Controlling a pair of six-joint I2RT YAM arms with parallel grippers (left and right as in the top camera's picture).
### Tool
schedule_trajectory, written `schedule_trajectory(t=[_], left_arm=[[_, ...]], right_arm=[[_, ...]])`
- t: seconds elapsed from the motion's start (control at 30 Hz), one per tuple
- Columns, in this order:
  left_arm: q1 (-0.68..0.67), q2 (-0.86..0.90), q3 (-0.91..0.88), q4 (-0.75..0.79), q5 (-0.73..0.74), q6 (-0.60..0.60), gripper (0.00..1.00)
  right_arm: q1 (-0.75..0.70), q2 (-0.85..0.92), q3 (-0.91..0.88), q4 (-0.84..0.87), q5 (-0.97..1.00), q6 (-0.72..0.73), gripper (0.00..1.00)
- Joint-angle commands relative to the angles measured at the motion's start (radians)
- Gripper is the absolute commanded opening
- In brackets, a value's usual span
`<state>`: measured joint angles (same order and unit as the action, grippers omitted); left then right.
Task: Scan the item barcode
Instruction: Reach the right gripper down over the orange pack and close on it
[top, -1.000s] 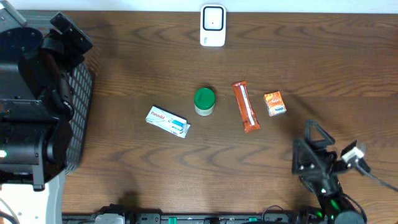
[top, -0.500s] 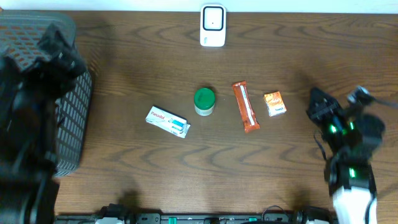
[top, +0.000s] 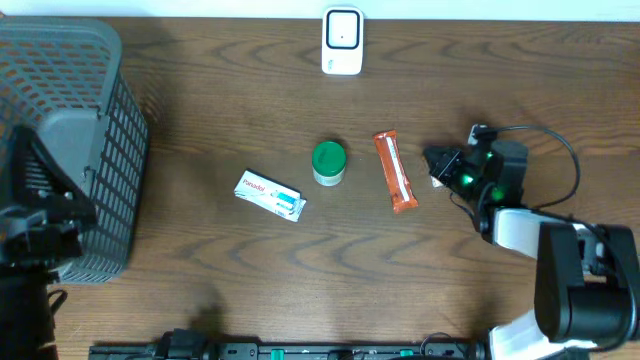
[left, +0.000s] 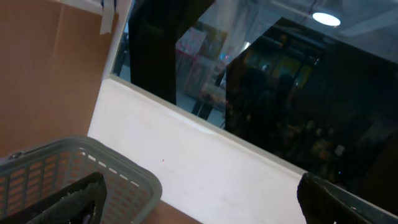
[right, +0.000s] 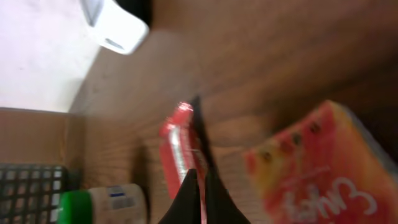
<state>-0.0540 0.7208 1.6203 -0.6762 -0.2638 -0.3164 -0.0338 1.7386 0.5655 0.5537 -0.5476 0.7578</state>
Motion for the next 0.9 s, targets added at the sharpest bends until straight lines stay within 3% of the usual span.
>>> schedule_trajectory(t=[0.0,0.33,0.43,0.5,0.6,0.67,0.73,0.87], left_arm=[[0.002,-0.002,-0.011,0.006,0.009,0.017,0.98],[0.002,-0.001,-0.03,0.021,0.009,0.017,0.98],[0.002,-0.001,-0.048,0.037,0.009,0.017,0.98],[0.002,-0.001,-0.056,0.045,0.009,0.017,0.98],[0.002,-0.001,-0.061,0.05,0.008,0.017,0.98],[0.002,-0.001,-0.061,0.05,0.009,0.017,0.98],[0.002,-0.001,-0.061,0.05,0.008,0.018,0.98],[0.002,-0.001,-0.061,0.05,-0.016,0.017,0.98]], right_arm=[[0.006,0.057,0.001,0.014,0.05,-0.002,0.01],[0.01,0.109,-0.005,0.002,0.068,-0.143,0.01],[0.01,0.104,-0.005,0.047,-0.031,-0.207,0.01],[0.01,0.082,-0.003,0.14,-0.119,-0.181,0.01],[0.01,0.004,0.009,0.272,-0.203,-0.029,0.01],[0.01,-0.063,0.015,0.285,-0.214,0.025,0.01],[0.008,-0.146,0.015,0.217,-0.188,0.042,0.01],[0.007,-0.315,0.015,-0.193,0.074,0.01,0.01]])
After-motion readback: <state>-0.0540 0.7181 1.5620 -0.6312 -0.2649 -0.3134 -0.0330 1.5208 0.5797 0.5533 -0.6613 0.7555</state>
